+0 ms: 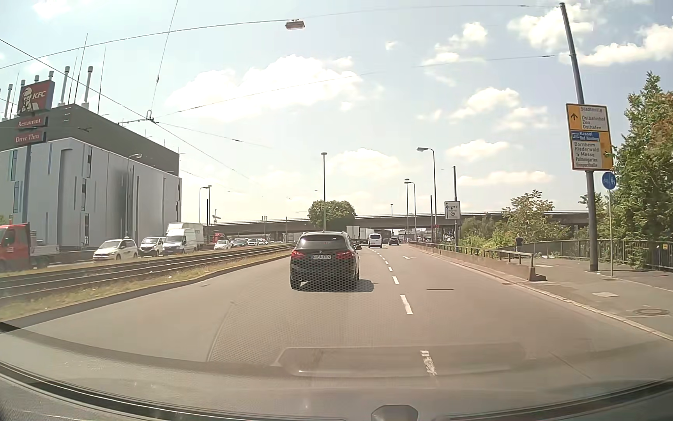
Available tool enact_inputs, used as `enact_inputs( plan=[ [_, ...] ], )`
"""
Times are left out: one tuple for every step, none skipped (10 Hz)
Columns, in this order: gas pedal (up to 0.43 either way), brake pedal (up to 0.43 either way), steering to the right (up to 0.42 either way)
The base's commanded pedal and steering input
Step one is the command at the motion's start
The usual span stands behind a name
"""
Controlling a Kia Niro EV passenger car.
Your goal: Follow the waypoints while adhering to traffic rules and regulations
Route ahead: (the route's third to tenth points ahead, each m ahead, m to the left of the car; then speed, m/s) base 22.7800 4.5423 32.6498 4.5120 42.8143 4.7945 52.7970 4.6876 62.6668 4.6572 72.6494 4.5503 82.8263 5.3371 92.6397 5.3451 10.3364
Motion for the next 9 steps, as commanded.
enact_inputs(
  plan=[
    [0.11,0.03,0.001],
    [0.11,0.03,0.001],
    [0.11,0.03,0.001],
    [0.11,0.037,0.001],
    [0.11,0.03,0.0],
    [0.11,0.03,0.0],
    [0.11,0.037,0.0],
    [0.098,0.03,0.001],
    [0.098,0.03,0.001]
  ],
)
